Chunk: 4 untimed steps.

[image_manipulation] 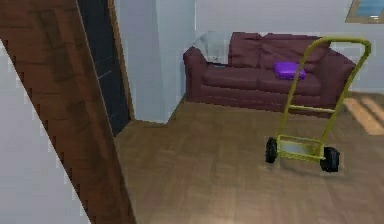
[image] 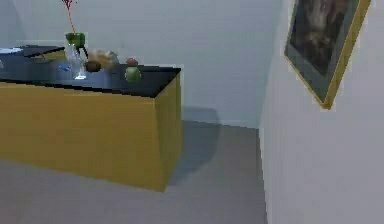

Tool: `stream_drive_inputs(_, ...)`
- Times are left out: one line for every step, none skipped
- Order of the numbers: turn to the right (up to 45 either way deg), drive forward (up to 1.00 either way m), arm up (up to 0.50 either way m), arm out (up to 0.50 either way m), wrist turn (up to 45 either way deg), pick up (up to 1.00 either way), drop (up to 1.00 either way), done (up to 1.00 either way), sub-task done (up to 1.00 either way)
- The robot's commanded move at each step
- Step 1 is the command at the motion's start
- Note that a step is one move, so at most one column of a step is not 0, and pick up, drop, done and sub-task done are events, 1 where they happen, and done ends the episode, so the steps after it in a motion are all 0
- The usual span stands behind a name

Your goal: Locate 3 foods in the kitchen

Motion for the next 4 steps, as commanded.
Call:
stream_drive_inputs(0.0,0.95,0.0,0.0,0.0,0.0,0.0,0.0,0.0)
stream_drive_inputs(39.0,0.0,0.0,0.0,0.0,0.0,0.0,0.0,0.0)
stream_drive_inputs(0.0,0.05,0.0,0.0,0.0,0.0,0.0,0.0,0.0)
stream_drive_inputs(-45.0,0.0,0.0,0.0,0.0,0.0,0.0,0.0,0.0)
